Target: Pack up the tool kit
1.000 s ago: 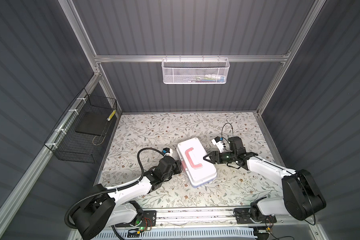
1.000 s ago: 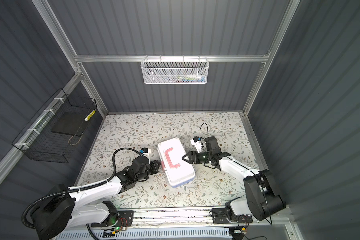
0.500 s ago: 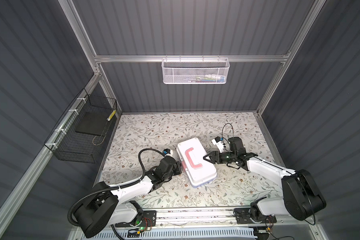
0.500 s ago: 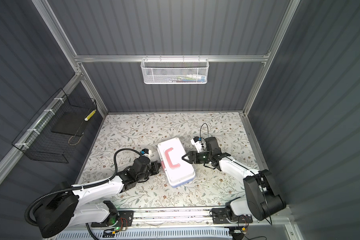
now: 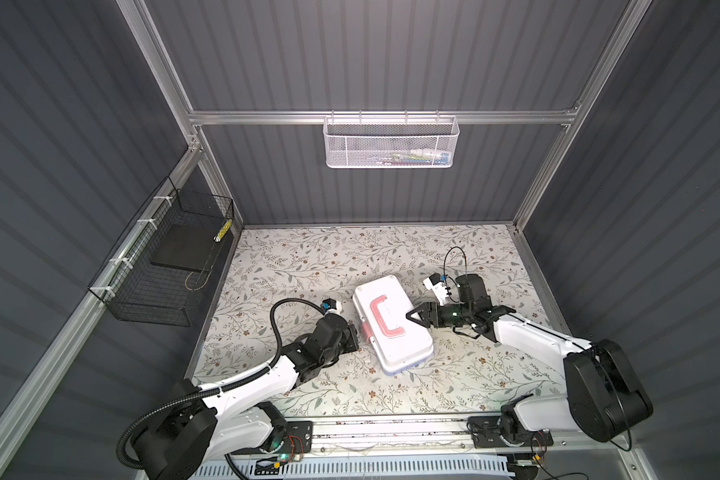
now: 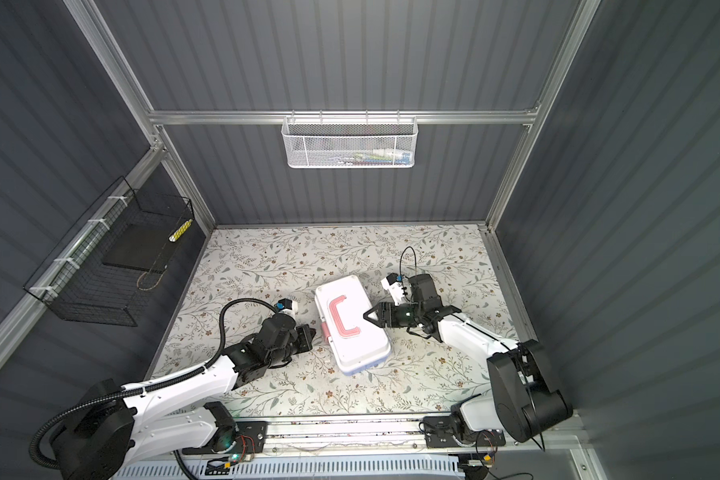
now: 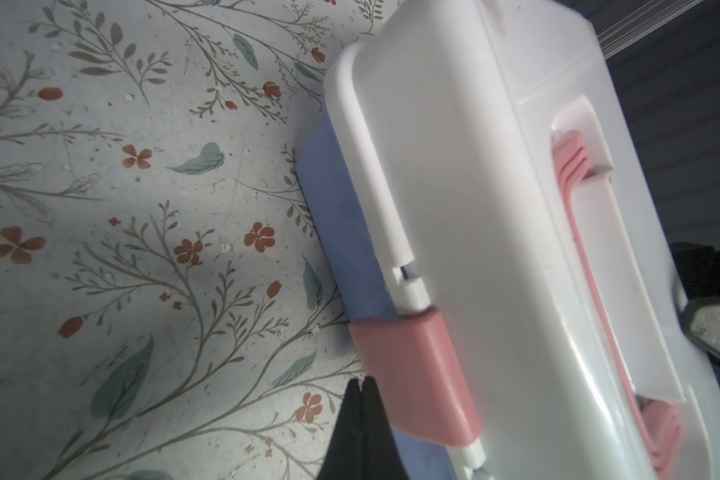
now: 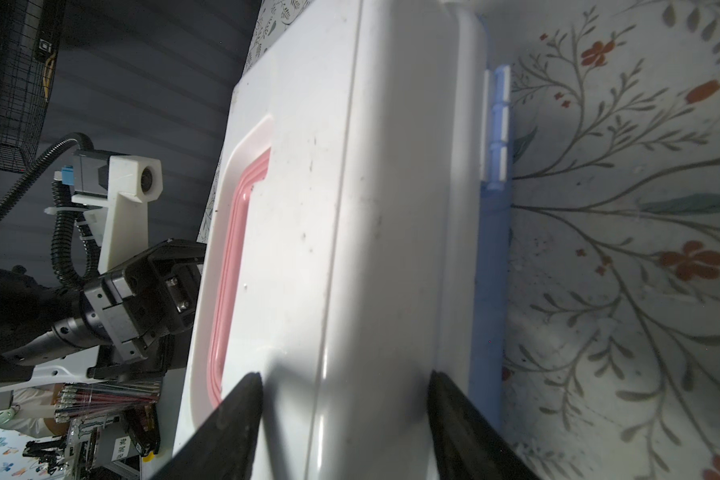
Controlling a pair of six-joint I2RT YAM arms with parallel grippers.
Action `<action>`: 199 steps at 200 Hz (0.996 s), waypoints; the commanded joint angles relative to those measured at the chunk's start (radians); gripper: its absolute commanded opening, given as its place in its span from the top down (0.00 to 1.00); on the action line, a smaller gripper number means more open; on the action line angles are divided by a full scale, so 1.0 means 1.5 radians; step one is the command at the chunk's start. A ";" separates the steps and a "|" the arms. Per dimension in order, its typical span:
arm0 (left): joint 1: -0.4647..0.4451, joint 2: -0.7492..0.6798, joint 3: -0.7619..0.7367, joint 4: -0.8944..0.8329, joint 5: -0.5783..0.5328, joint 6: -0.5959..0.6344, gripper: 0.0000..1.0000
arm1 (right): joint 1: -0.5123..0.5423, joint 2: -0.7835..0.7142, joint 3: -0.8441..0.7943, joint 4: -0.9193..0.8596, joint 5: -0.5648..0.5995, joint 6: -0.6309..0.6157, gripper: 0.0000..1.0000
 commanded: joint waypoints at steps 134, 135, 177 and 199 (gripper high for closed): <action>0.009 0.171 0.214 -0.003 0.009 0.174 0.99 | -0.004 -0.042 -0.049 0.010 0.068 0.041 0.36; 0.010 0.167 0.213 -0.012 0.001 0.179 0.96 | -0.007 -0.045 -0.050 0.009 0.070 0.041 0.36; 0.239 0.016 0.134 -0.144 -0.182 0.340 0.00 | -0.167 -0.248 -0.055 -0.098 0.297 -0.016 0.27; 0.357 0.021 0.069 -0.030 -0.251 0.413 0.00 | -0.240 -0.322 -0.085 -0.084 0.457 -0.053 0.22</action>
